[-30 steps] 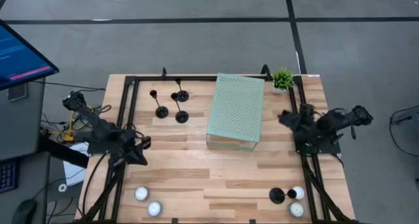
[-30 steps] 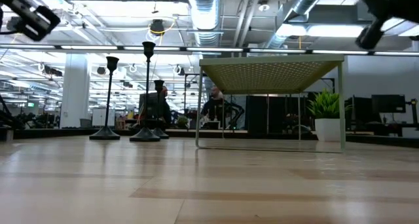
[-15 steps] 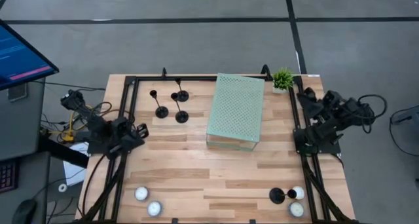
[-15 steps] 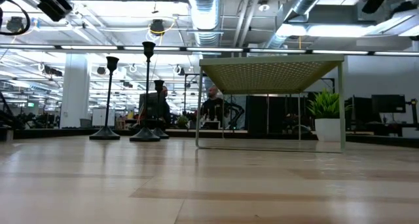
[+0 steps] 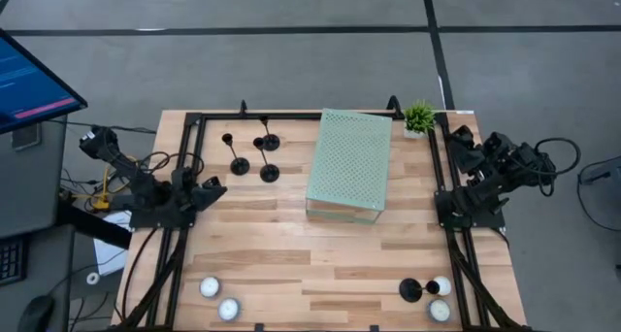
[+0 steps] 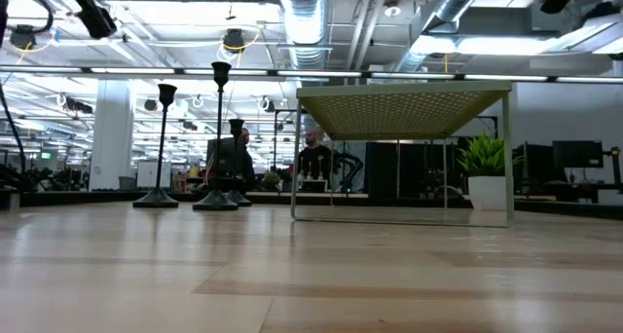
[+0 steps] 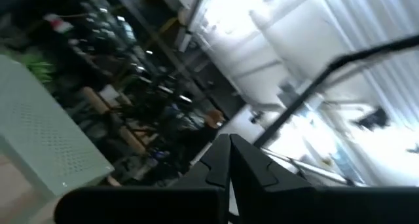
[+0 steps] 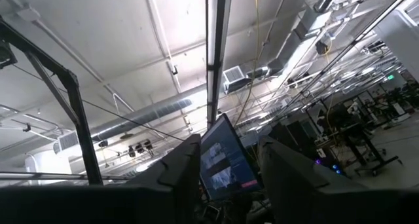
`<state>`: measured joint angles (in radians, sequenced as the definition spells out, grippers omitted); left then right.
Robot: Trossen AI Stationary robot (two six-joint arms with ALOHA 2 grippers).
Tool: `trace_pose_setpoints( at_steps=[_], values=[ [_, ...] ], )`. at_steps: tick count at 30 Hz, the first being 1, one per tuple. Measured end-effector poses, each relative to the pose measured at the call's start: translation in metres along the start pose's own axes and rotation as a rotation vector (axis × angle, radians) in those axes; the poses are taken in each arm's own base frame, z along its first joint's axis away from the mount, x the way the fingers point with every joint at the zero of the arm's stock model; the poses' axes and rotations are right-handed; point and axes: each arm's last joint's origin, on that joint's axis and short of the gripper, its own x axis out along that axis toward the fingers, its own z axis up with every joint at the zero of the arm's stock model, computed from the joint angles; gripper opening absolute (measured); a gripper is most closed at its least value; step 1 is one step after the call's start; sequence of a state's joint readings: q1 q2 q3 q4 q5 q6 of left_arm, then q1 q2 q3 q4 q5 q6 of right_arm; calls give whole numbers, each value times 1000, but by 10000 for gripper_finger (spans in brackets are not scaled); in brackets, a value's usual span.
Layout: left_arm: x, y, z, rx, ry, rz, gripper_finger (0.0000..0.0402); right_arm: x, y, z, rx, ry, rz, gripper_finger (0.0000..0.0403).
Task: Pick & Place candle stick holders
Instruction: Put the black candle holder on the shelf
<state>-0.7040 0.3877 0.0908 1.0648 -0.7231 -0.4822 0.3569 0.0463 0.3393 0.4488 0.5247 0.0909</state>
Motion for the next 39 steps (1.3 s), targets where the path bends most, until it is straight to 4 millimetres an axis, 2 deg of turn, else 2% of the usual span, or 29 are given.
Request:
trace_pose_setpoints(
  at_steps=[3,8,11,14,20,24,26,30,39],
  values=[
    [19,-18,-1,54,9,15,5,0,0,0,-33,0,0,141],
    [55,-47,-15,262,98,69,4,0,0,0,-39,0,0,139],
    [70,-53,-31,413,201,111,4,0,0,0,-38,0,0,142],
    [79,-51,-49,505,273,157,11,0,0,0,-38,0,0,145],
    [82,-36,-80,576,323,265,67,0,0,0,-38,3,1,152],
    [80,-23,-89,698,205,518,108,0,0,-1,-32,7,0,153],
    [79,-17,-91,784,144,639,124,0,0,-1,-30,7,1,153],
    [82,-6,-92,926,116,745,148,0,0,-1,-29,13,0,150],
    [102,36,-82,1021,-12,962,161,0,0,-4,-31,33,-2,147]
  ],
)
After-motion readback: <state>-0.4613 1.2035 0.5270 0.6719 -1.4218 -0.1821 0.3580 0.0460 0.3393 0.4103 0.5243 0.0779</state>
